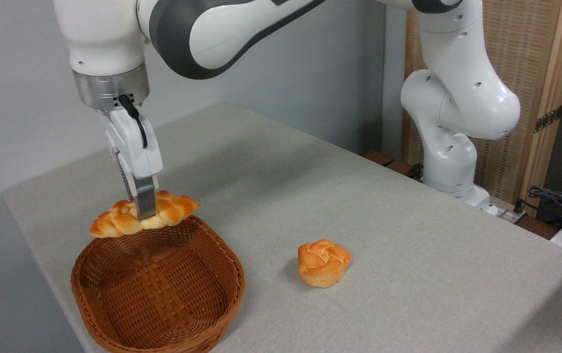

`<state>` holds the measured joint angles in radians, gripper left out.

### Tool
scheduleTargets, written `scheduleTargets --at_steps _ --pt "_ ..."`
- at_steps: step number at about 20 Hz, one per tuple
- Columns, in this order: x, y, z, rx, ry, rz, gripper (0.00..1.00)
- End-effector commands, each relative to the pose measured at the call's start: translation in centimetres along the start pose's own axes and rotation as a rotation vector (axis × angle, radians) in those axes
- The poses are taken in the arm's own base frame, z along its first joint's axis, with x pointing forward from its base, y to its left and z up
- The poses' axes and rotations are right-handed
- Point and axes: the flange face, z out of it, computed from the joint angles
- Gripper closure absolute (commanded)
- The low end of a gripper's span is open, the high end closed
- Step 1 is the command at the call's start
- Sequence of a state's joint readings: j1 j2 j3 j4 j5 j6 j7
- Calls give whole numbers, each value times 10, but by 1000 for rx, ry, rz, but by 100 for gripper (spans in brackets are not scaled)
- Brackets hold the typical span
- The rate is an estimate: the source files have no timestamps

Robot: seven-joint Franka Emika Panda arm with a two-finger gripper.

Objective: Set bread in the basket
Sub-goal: 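Lift the braided roll and carry it over the wicker basket, then lower the roll into the basket and open the gripper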

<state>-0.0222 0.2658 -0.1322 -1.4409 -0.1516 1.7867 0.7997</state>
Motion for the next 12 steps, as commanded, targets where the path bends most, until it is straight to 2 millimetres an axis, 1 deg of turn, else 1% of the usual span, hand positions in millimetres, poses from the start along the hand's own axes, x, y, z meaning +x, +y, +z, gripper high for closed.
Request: scheduleTargets --at_steps 1,8,12 --pt "3 0 1 9 9 39 0" --pt "3 0 0 6 17 30 0" --pt "3 3 -8 14 19 -2 0"
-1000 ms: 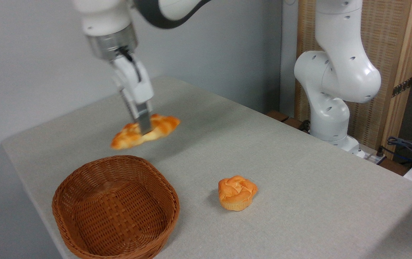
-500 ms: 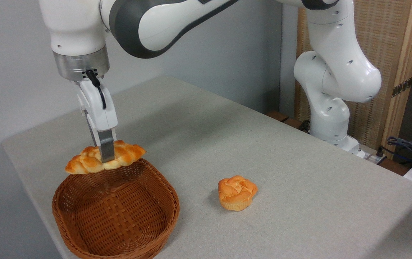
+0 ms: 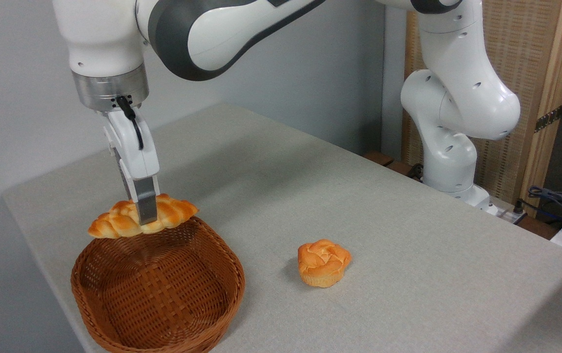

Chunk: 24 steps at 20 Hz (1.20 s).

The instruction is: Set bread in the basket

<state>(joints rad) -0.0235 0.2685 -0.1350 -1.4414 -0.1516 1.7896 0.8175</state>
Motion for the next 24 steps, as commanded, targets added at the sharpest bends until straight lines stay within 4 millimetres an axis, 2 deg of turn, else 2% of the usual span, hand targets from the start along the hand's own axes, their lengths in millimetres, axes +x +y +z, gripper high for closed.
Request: scheduleTargets --at_steps 1,10,14,17,20,22,24 --pt "1 3 -12 19 17 -20 0" --pt "-1 3 -17 23 25 -27 0" --pt "-12 26 -60 33 20 -66 0" --pt "-29 59 -88 22 -14 -88 0" --pt "-60 81 -101 39 -30 -118 0" --pt "-75 83 -103 60 -71 -127 0" --pt "-89 76 -106 80 -111 -136 0"
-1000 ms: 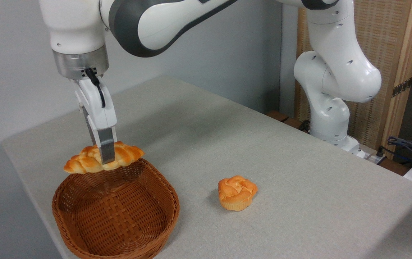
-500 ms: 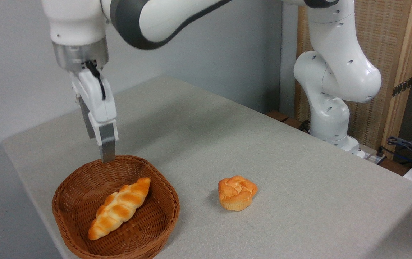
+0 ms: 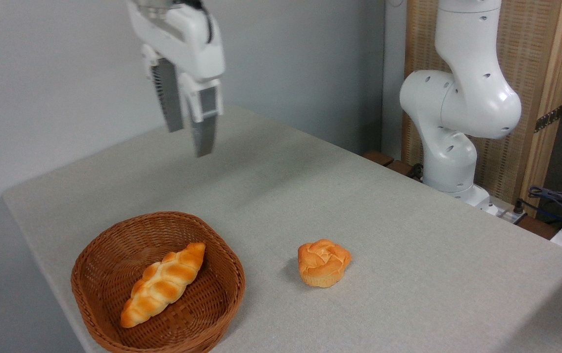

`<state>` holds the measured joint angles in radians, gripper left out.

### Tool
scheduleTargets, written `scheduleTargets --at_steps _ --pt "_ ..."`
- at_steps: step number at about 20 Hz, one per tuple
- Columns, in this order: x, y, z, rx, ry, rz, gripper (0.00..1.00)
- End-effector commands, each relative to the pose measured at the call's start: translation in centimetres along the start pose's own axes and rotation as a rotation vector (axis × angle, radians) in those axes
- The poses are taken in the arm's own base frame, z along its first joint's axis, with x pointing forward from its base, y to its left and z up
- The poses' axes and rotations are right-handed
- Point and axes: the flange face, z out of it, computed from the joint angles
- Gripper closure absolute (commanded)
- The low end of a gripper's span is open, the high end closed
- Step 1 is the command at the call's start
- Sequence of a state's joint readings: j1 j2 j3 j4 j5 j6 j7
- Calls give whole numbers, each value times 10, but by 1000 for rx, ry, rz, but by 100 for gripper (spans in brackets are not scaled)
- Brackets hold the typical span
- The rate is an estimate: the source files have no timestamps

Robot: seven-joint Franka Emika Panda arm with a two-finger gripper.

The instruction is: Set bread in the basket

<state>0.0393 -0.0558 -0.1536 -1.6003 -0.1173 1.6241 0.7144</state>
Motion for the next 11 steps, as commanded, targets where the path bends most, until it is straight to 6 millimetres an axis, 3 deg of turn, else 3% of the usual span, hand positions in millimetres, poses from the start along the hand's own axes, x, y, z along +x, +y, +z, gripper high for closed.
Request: scheduleTargets --at_steps 1,4,11 --pt "-32 -11 1 32 -56 -40 0" --pt "-47 -25 -2 32 -53 -22 0" --pt "-42 -22 7 16 -63 -22 0"
